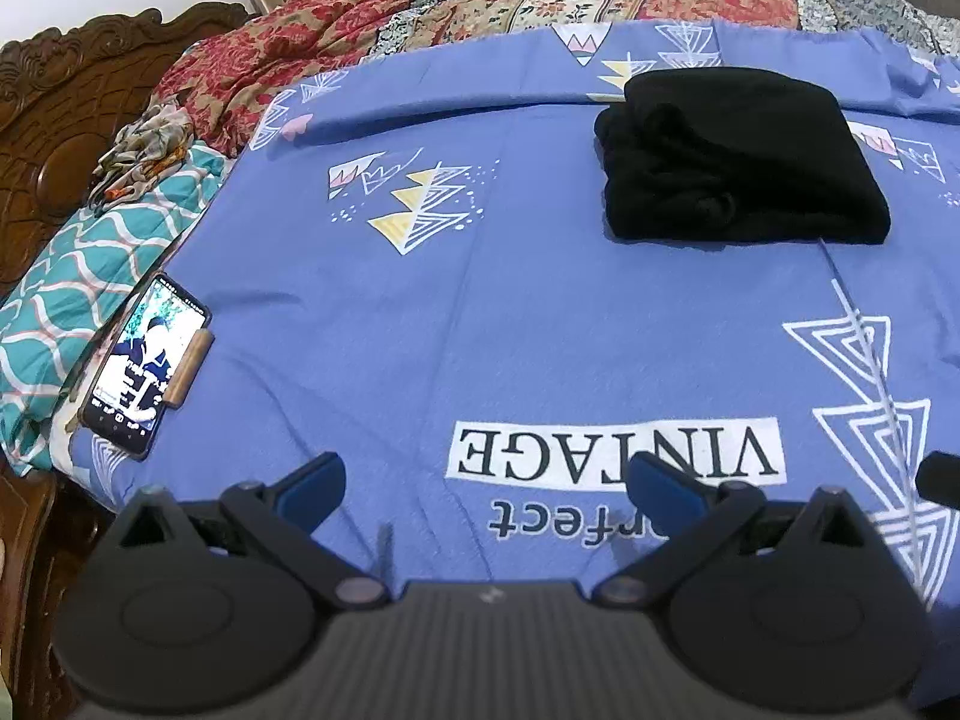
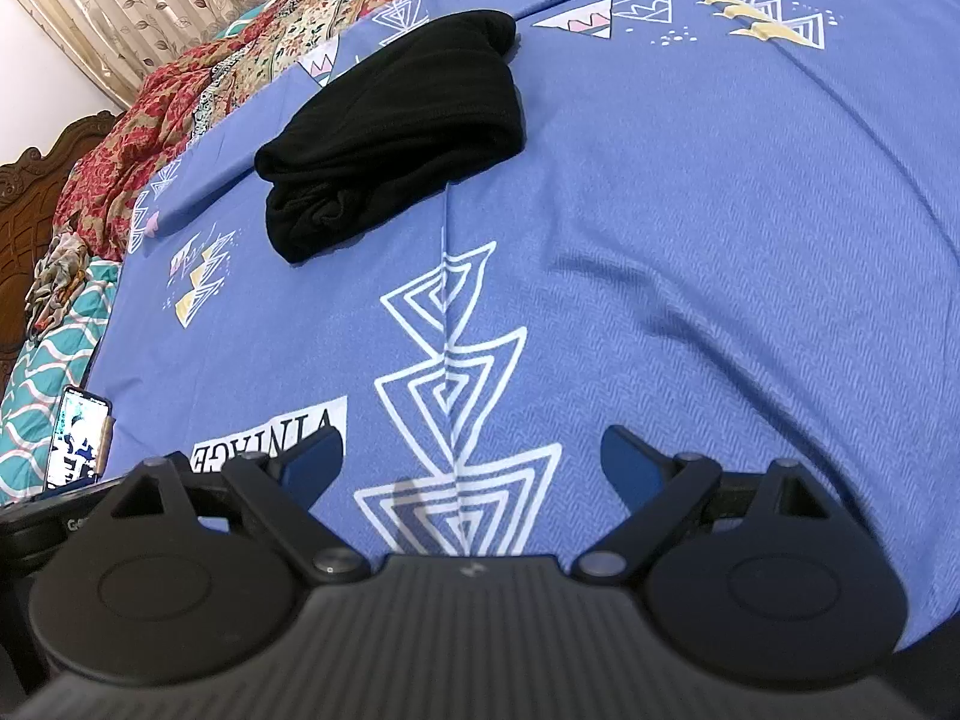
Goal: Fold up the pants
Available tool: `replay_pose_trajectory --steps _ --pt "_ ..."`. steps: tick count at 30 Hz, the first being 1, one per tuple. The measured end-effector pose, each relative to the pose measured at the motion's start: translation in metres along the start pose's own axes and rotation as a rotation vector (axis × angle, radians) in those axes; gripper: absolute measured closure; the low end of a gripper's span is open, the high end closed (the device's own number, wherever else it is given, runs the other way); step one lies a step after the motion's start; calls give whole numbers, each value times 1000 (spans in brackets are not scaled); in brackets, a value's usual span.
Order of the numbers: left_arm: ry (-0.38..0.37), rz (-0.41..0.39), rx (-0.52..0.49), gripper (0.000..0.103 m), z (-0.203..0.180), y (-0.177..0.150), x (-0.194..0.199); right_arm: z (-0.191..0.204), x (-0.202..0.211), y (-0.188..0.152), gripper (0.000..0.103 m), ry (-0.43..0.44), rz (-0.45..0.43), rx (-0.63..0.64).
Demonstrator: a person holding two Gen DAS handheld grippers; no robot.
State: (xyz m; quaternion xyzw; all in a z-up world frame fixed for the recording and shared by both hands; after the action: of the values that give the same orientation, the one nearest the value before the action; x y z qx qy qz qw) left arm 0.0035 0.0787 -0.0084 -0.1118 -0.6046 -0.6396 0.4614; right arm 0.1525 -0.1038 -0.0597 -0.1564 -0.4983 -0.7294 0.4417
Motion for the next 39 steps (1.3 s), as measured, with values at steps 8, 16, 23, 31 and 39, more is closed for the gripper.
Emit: replay_pose_trajectory --steps 8,16,23,31,39 --pt "9 13 -26 0 -2 -2 -2 0 0 0 8 0 0 -1" --pt "20 21 -34 0 0 -3 -3 1 0 -1 9 2 -2 -1" --pt "24 27 -36 0 0 -5 -3 2 2 -1 9 2 -10 4" --pt "22 33 -38 0 -1 -5 -4 2 7 8 9 0 -49 26" --pt "18 35 -48 0 -2 -5 -5 -1 6 13 9 -5 -58 26"
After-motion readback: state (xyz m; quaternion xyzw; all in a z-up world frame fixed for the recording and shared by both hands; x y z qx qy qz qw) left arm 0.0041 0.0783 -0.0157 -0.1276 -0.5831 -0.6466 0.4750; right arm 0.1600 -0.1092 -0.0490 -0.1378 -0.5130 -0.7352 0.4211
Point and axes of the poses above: each gripper's, at about its wrist camera, not at the fingertips, and x roughly against the way its jaws point, z to its left, y to its top, the point moved 10 cm from there along -x, roughly the way its jaws point, and after that the axes turned 8 degrees about -z, right-handed, at the moved point
